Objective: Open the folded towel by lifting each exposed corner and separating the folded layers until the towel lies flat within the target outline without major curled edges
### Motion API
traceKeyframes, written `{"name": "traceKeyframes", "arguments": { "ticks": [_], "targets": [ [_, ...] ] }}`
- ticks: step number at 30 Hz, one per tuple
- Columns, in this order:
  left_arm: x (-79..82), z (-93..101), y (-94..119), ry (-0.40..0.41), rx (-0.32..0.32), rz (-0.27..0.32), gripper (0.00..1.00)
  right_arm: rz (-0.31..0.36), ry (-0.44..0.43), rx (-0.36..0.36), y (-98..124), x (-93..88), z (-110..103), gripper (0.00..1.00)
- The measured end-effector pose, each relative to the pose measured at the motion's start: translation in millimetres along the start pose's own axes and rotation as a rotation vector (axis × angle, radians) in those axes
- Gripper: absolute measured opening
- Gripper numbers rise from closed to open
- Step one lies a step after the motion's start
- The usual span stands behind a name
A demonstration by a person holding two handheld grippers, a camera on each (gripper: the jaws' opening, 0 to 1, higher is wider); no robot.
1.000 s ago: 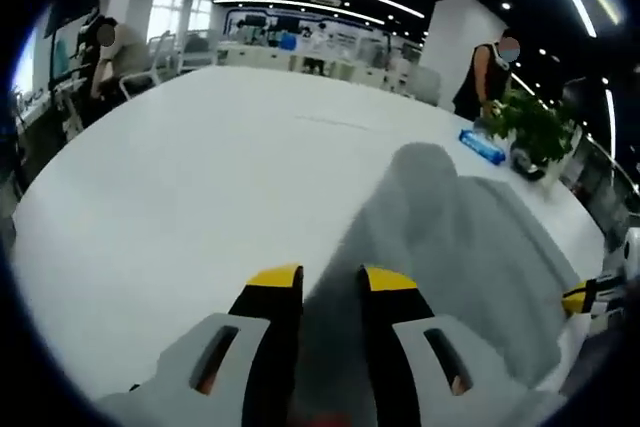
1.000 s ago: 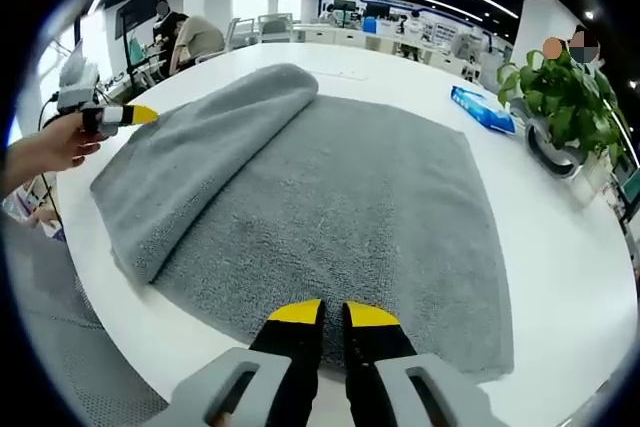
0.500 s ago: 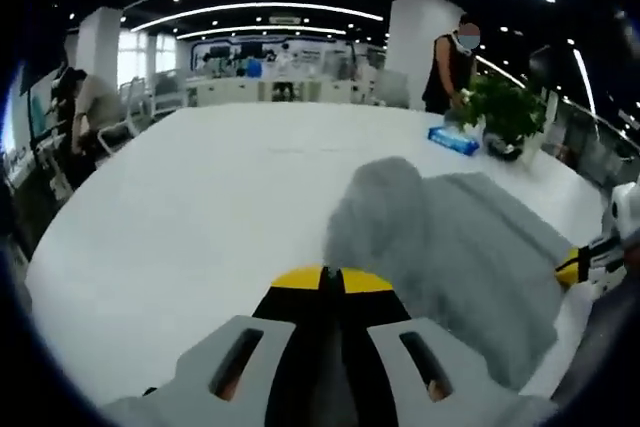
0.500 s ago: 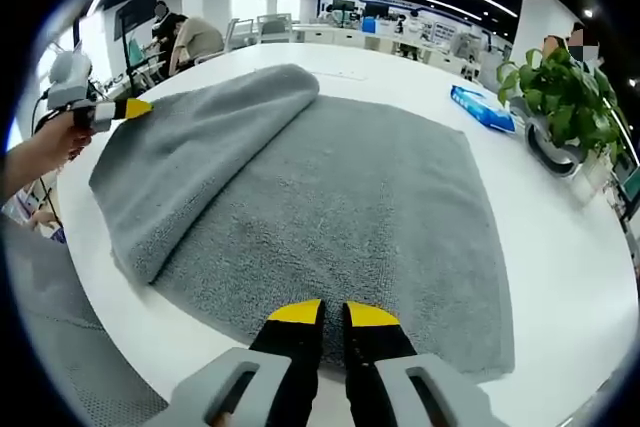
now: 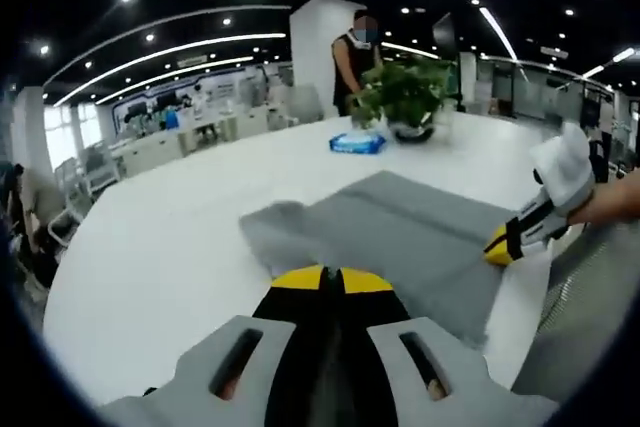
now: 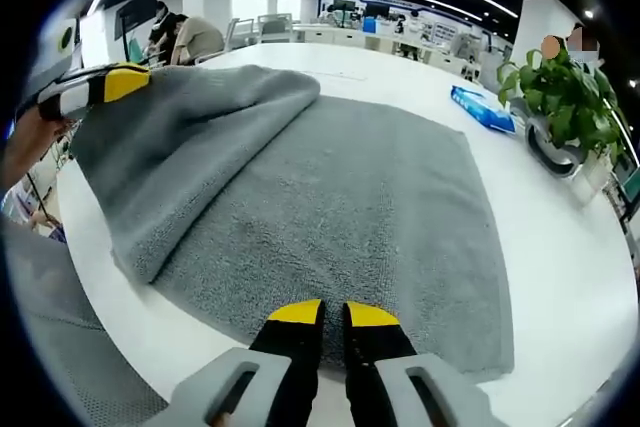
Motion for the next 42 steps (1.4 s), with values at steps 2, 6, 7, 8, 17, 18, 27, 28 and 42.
{"name": "traceKeyframes", "arguments": {
  "ticks": [2, 6, 7, 8, 17, 18, 27, 28, 42],
  "targets": [
    [-1.3, 13.3, -3, -0.020, -0.040, -0.016, 0.03, 0.000, 0.001, -0.001, 0, 0.0, 0, 0.05],
    [-5.5, 37.4, -6, -0.087, -0.109, -0.038, 0.03, 0.000, 0.001, 0.000, 0, 0.1, 0, 0.05],
    [-7.8, 44.8, -7, -0.097, -0.128, -0.049, 0.03, 0.000, 0.001, 0.000, 0, 0.1, 0, 0.05],
    [-8.9, 51.0, -7, -0.101, -0.146, -0.053, 0.03, -0.001, 0.001, 0.000, 0, 0.1, 0, 0.05],
    [-31.6, 91.4, -13, -0.139, -0.264, -0.153, 0.03, 0.000, -0.001, 0.001, 1, -0.1, 0, 0.05],
    [-34.7, 94.6, -13, -0.145, -0.264, -0.169, 0.03, 0.000, -0.001, 0.001, 1, -0.2, 0, 0.05],
    [-30.2, 105.6, -12, -0.108, -0.292, -0.163, 0.06, -0.001, -0.003, 0.002, 1, -0.3, 0, 0.05],
    [-28.7, 105.3, -13, -0.108, -0.288, -0.160, 0.07, -0.001, -0.003, 0.002, 1, -0.4, 0, 0.05],
    [-37.8, 70.4, -56, 0.057, -0.148, -0.247, 0.22, 0.002, -0.004, 0.002, 1, -0.8, 0, 0.05]
  ]
}}
Point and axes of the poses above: the point that each gripper's makers call its tool centre point, and the gripper's own axes: y roughly backward along the fingers, z roughly to its right, x roughly out of its top, the point moved 3 cm from there along y, roughly backward along the fingers, and after that the axes turned 6 degrees about -z, right-handed, at the moved point
